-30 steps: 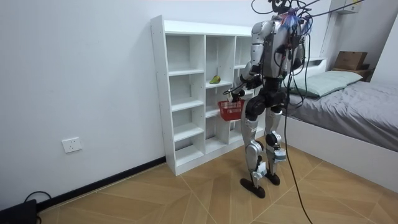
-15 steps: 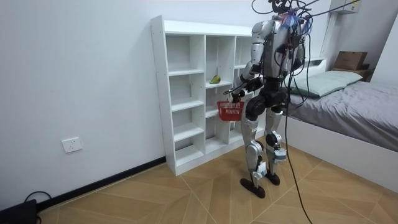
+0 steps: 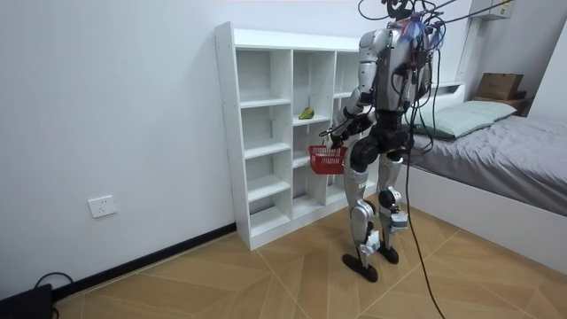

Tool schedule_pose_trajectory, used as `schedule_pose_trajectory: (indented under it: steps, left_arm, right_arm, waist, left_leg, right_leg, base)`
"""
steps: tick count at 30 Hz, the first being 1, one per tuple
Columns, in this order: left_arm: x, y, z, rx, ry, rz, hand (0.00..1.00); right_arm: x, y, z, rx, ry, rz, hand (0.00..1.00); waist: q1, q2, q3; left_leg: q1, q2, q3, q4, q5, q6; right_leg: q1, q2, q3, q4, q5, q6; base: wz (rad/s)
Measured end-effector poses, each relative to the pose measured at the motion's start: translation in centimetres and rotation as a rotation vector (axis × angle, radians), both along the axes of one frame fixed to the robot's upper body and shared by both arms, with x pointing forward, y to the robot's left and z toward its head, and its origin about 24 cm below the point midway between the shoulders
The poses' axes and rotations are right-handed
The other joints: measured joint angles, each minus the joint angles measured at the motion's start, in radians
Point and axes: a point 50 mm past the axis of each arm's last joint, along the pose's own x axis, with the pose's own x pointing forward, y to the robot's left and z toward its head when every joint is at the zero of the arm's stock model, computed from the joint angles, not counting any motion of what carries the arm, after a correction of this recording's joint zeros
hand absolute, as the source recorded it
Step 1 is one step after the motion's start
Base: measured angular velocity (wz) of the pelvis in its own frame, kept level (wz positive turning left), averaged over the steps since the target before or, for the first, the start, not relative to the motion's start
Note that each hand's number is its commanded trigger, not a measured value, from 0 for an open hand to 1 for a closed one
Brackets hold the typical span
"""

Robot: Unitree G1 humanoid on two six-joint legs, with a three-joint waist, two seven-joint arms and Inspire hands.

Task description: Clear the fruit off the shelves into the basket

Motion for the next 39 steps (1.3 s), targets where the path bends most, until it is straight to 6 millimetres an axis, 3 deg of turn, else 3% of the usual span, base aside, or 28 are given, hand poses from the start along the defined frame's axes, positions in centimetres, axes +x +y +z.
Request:
schedule_pose_trajectory:
  steps: [10, 20, 26, 39]
  left_arm:
    - [-0.2, -1.0, -0.1, -0.027, 0.019, -0.012, 1.00]
    - [-0.3, -1.0, -0.2, -0.023, 0.027, -0.023, 1.00]
    - [-0.3, -1.0, -0.2, -0.022, 0.028, -0.023, 1.00]
    - [-0.6, -1.6, -0.4, -0.024, 0.052, -0.046, 1.00]
  right_arm:
    - [-0.6, 0.0, -1.1, 0.061, 0.091, -0.032, 1.00]
    - [-1.0, 0.2, -2.1, 0.032, 0.151, -0.009, 1.00]
    - [-0.7, 0.2, -2.0, 0.028, 0.146, -0.011, 1.00]
    - [-0.8, -0.5, -2.9, -0.015, 0.199, -0.032, 1.00]
  waist:
    - [0.019, 0.012, -0.0067]
    - [0.020, 0.015, -0.0060]
    - [0.020, 0.002, 0.0007]
    - [0.018, 0.001, 0.0003]
  left_leg:
    - [0.000, -0.002, -0.023, 0.001, 0.000, 0.000]
    - [-0.013, -0.003, -0.035, 0.003, 0.001, -0.001]
    - [-0.018, -0.013, -0.047, 0.003, 0.001, 0.000]
    - [-0.024, -0.015, -0.056, 0.011, 0.001, 0.000]
  right_leg:
    - [0.010, -0.002, -0.021, -0.002, 0.000, 0.000]
    - [0.009, -0.006, -0.045, -0.015, 0.000, 0.000]
    - [0.008, -0.009, -0.055, -0.017, 0.000, 0.001]
    - [0.023, -0.009, -0.059, -0.033, -0.001, 0.001]
  base:
    - [0.06]
    - [0.04]
    - [0.05]
    - [0.02]
